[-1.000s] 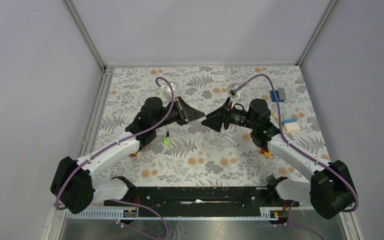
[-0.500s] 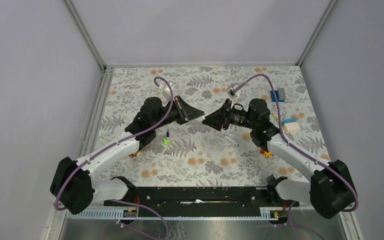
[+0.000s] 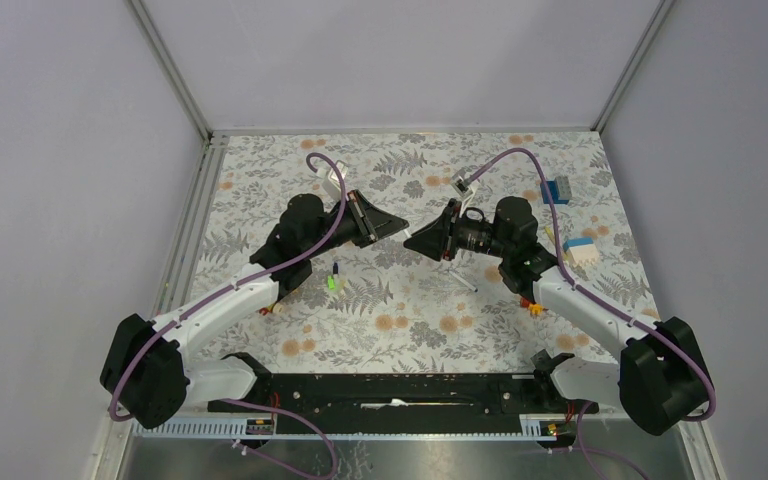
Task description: Insert the pens into the pen caps
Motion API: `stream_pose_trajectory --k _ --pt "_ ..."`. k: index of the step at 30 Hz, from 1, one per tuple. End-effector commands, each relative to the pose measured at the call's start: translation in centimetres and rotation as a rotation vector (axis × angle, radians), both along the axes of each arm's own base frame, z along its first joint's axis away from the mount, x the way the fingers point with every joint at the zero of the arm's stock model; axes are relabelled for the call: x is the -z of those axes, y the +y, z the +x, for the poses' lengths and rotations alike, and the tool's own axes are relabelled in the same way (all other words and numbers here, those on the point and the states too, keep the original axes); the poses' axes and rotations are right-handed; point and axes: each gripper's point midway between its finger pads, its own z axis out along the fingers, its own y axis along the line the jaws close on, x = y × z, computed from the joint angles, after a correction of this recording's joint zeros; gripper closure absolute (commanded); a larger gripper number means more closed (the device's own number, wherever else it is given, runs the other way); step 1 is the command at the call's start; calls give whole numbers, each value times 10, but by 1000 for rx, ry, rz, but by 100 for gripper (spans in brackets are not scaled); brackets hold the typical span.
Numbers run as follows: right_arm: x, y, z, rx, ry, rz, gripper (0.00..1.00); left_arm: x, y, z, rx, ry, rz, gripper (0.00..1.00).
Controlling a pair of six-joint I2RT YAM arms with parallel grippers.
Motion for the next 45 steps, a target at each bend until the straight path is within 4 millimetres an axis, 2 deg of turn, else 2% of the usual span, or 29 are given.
stream_pose_trajectory --k 1,14,20,28,31,35,37,40,45 --pt "-22 5 2 -14 -75 26 69 -26 0 3 -15 -69 -58 100" --pt "-28 6 6 0 -79 34 64 -21 0 4 -17 -61 -51 100" --pt "-24 6 5 -3 -68 28 73 -22 1 4 -20 -63 -52 100" --pt "-19 5 9 15 -60 18 98 -16 4 5 -43 -47 -38 100" --pt "-17 4 11 32 -57 8 100 -12 8 5 -59 -42 -16 85" --pt "-9 1 14 56 -45 -21 100 2 22 7 -110 -25 55 54" --pt "-2 -2 15 74 -36 -45 100 13 32 9 -150 -8 112 41" --pt "11 -10 23 143 -24 -92 100 34 52 13 -227 29 220 39" --pt "29 -22 31 225 -18 -163 100 88 88 19 -370 171 464 43"
